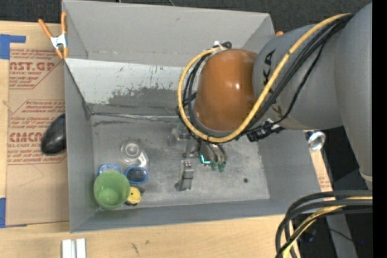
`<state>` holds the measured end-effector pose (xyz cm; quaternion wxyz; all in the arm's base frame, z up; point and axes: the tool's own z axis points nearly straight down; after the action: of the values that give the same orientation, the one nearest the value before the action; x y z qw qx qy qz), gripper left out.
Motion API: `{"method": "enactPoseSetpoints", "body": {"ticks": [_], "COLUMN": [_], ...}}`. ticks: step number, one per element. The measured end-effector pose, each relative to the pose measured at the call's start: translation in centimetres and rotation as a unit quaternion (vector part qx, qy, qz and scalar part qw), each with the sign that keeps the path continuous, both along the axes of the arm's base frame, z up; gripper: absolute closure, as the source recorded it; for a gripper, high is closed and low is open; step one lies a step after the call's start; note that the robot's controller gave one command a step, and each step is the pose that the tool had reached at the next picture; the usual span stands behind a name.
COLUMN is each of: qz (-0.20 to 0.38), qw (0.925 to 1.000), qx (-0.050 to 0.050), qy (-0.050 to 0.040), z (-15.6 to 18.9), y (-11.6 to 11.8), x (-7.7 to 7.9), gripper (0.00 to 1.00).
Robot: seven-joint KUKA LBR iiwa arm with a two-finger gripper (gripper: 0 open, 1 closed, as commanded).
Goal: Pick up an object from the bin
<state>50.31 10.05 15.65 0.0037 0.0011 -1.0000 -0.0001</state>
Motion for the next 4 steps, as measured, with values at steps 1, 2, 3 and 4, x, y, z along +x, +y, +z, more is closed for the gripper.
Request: {"method": "enactPoseSetpoints", "body": {"ticks": [1, 2, 3, 4], "qz": [0.098, 0.096, 0.097, 0.171], "qw": [0.9952, 0.9953, 0.9953, 0.9852], "qx": [0.001, 0.002, 0.001, -0.001], "qy": [-0.0070, -0.0082, -0.0037, -0.0050], "z": [-8.7, -8.5, -8.7, -8.6], "y": [6.4, 6.4, 6.3, 13.7], "x": [-0.6, -0.5, -0.7, -1.0], "gripper": [0.00, 1.00, 0.00, 0.00]}}
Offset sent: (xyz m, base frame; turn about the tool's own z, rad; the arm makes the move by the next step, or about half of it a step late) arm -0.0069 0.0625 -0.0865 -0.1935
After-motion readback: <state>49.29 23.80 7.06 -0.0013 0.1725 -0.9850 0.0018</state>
